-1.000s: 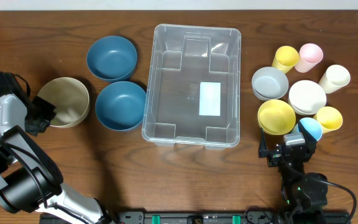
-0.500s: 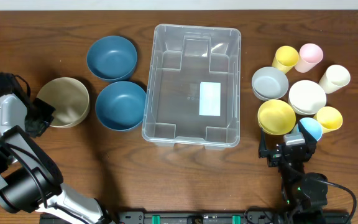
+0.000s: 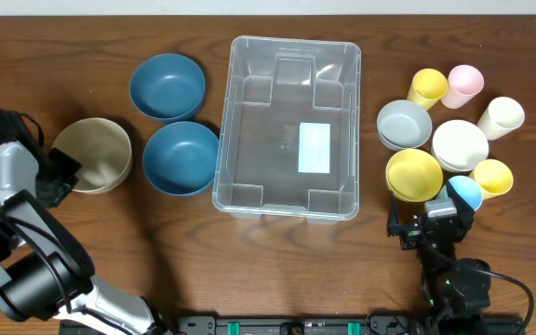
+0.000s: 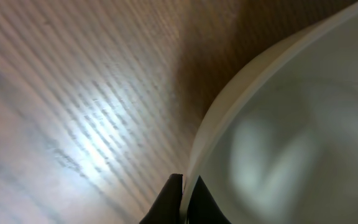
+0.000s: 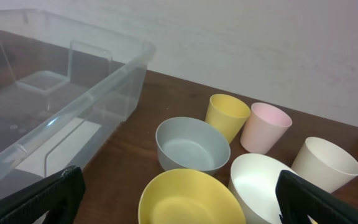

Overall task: Pack container
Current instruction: 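Lower the left gripper and grasp the cream bowl's rim, then lift the cream bowl and carry it into the clear container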

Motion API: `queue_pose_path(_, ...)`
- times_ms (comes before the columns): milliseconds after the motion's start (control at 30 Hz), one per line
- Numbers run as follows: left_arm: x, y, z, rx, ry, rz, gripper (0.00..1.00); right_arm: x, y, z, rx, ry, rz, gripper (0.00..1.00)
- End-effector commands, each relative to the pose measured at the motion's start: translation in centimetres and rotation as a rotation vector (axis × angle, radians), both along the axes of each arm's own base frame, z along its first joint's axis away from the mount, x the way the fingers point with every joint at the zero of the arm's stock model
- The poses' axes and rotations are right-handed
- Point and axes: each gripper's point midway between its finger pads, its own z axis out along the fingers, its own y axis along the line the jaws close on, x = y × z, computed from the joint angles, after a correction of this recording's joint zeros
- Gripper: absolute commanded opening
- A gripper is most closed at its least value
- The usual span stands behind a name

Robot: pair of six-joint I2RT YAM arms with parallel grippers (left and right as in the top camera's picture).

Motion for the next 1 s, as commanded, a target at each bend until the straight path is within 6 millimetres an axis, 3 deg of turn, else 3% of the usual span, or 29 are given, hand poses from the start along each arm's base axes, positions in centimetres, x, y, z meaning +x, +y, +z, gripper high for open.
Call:
queue_pose_path(0,-0.4,1.4,3.2,0.093,-0.034,0.0,0.06,0.0,-0.1,-0.2,-0.012,0.001,-0.006,0.99)
queue_pose_path(233,0.4,1.2,11.6,0.226,-0.233,-0.009,0.06,0.0,-0.1,-0.2,-0.012,0.001,-0.006,0.99)
queue_pose_path(367,1.7,-1.0,16.3,0.244,-0.384,-0.069,0.06,0.0,-0.1,-0.2,-0.012,0.001,-0.006,0.99)
queue_pose_path(500,3.8,-5.5,20.6,0.196,-0.558,-0.199,0.06,0.0,-0.1,-0.2,-0.012,0.001,-0.006,0.99)
queue_pose_path(700,6.6,-15.3,25.1,0.08,-0.731,-0.477,0.06,0.0,-0.1,-0.2,-0.012,0.001,-0.006,0.99)
queue_pose_path(833,7.4,-22.2,26.4,0.037,-0.778,-0.683,0.06,0.0,-0.1,-0.2,-0.012,0.001,-0.006,0.99)
queue_pose_path(967,7.0,-28.6,26.5,-0.002,-0.795,-0.864,0.06,0.0,-0.1,-0.2,-0.012,0.001,-0.006,0.99)
